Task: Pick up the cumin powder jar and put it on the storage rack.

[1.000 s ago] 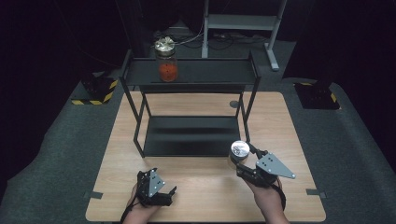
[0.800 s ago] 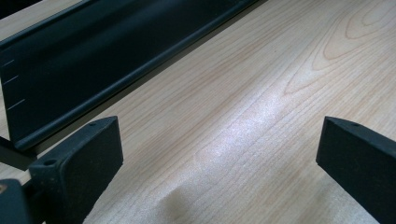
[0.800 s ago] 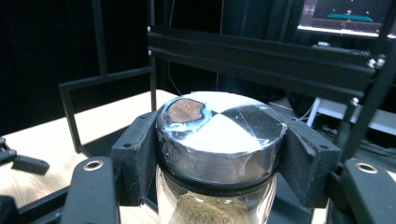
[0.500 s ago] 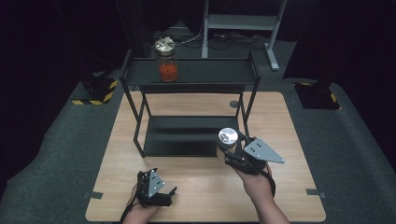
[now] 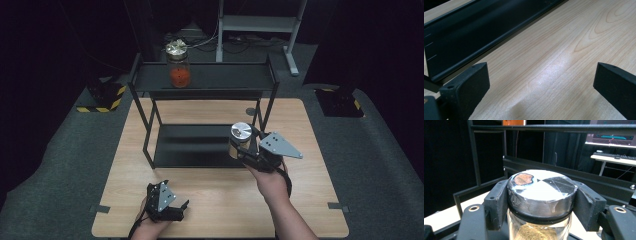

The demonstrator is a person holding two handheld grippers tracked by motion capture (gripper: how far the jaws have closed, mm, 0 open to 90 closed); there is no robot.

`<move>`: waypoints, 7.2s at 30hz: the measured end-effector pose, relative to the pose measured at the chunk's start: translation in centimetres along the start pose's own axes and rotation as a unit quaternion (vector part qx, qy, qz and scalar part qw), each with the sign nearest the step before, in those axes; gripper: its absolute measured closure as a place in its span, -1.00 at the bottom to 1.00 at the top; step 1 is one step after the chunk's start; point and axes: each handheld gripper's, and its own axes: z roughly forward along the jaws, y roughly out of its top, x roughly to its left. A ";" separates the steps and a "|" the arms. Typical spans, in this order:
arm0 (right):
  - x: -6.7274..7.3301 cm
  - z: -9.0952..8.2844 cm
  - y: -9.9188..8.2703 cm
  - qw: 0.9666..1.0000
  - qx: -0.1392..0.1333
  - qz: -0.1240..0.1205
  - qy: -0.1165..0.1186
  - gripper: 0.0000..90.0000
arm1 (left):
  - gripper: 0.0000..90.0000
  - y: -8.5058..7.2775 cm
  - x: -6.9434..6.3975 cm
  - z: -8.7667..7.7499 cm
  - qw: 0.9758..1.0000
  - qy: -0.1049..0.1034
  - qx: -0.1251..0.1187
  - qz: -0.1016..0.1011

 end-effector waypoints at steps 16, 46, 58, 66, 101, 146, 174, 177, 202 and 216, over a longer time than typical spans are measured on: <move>-0.7 1.1 3.9 1.000 -0.028 -0.001 -0.001 -0.23 | -0.98 -0.1 0.0 0.0 1.000 -0.001 -0.002 0.003; -1.8 3.0 11.2 0.997 -0.073 -0.015 -0.026 -0.23 | -0.98 -0.2 0.2 -0.1 1.000 -0.007 -0.005 -0.002; -2.2 5.2 12.6 0.996 -0.073 -0.011 -0.042 -0.23 | -0.98 -0.3 0.3 -0.2 1.000 -0.007 -0.007 -0.003; -2.7 7.0 13.0 0.996 -0.071 -0.005 -0.051 -0.23 | -0.98 -0.4 0.3 -0.2 1.000 -0.008 -0.010 -0.005; -3.4 11.6 12.2 0.996 -0.060 0.012 -0.072 -0.23 | -0.98 -0.6 0.5 -0.3 1.000 -0.010 -0.016 -0.010; -2.9 11.7 12.8 0.996 -0.045 0.018 -0.081 -0.99 | -0.98 -0.6 0.4 -0.3 1.000 -0.010 -0.017 -0.007; 0.0 6.5 10.9 0.996 -0.064 -0.016 -0.062 -1.00 | -0.98 -0.5 0.4 -0.3 1.000 -0.009 -0.013 -0.006; 0.3 5.7 10.6 0.996 -0.066 -0.018 -0.059 -1.00 | -0.98 -0.5 0.4 -0.3 1.000 -0.009 -0.014 -0.007; 0.9 1.9 7.6 0.997 -0.059 -0.032 -0.045 -1.00 | -0.98 -0.5 0.3 -0.2 1.000 -0.008 -0.013 -0.006; 0.3 -0.1 4.3 0.997 -0.036 -0.043 -0.044 -1.00 | -0.98 -0.4 0.3 -0.2 1.000 -0.008 -0.011 -0.003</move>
